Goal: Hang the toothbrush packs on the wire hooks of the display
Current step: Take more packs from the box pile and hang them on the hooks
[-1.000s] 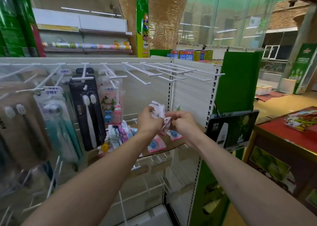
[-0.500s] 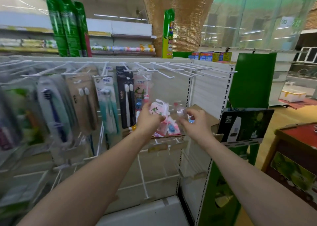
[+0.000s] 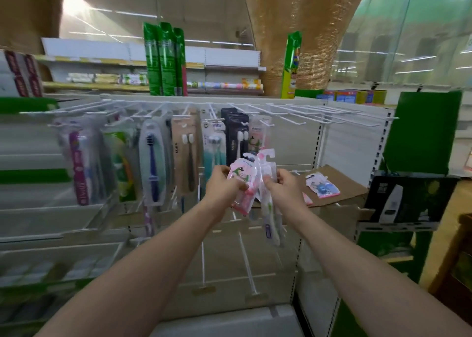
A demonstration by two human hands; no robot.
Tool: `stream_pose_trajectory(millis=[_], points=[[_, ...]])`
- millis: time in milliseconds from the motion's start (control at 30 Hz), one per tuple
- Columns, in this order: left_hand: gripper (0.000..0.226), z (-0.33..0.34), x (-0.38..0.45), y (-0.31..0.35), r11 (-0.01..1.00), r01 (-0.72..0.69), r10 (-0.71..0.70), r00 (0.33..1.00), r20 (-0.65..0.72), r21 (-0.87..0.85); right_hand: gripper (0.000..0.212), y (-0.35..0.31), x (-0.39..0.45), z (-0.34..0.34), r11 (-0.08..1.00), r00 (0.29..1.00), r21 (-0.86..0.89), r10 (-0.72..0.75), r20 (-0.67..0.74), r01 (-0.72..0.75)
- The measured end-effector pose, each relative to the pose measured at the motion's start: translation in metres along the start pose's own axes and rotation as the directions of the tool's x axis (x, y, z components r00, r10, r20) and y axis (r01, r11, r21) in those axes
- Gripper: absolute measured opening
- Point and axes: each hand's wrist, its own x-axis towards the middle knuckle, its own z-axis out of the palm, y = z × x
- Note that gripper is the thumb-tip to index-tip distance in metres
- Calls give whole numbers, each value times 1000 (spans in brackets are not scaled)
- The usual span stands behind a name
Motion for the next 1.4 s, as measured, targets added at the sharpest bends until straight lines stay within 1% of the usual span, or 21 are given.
stream_pose_trajectory(millis=[100, 200, 233, 300, 367, 467, 533, 600, 733, 867, 1133, 1267, 1400], points=[[58, -25, 2, -6, 1000, 8, -9, 1000, 20, 30, 13, -5, -3, 24, 998, 999, 43, 36, -32, -35], [59, -44, 7, -11, 998, 7, -9, 999, 48, 56, 15, -9, -3, 45, 993, 993, 87, 82, -83, -75], [56, -49, 9, -10, 998, 1, -4, 998, 60, 62, 15, -11, -3, 50, 992, 990, 93, 90, -109, -80], [44, -54, 14, -7, 998, -16, 11, 996, 92, 56, 14, -13, 0, 55, 990, 982, 116, 102, -156, -84], [39, -52, 20, -3, 998, -40, 35, 993, 110, 40, 13, -13, 3, 53, 988, 974, 122, 119, -192, -97], [45, -36, 27, 5, 996, -86, 84, 990, 113, 6, 12, -12, 11, 39, 985, 959, 145, 124, -256, -89], [49, -17, 31, 7, 994, -106, 105, 989, 103, 5, 11, -7, 17, 27, 989, 955, 121, 112, -274, -81], [46, 2, 33, 7, 991, -131, 129, 987, 97, 9, 13, 1, 25, 12, 992, 960, 97, 98, -263, -75], [44, 41, 36, 1, 995, -100, 98, 990, 106, 17, 15, 15, 43, -20, 994, 968, 80, 97, -229, -81], [47, 71, 39, -1, 998, -66, 65, 997, 48, 17, 16, 25, 56, -44, 997, 979, 49, 74, -190, -66], [41, 118, 63, 26, 992, -103, 104, 994, 9, -79, 13, 34, 74, -69, 996, 990, 87, 43, -133, -32], [42, 127, 80, 34, 983, -82, 71, 995, -70, -165, 13, 38, 86, -77, 995, 991, 97, 40, -131, -27], [45, 119, 90, 28, 969, -52, 8, 984, -178, -242, 14, 41, 93, -79, 995, 994, 93, 42, -99, -33]])
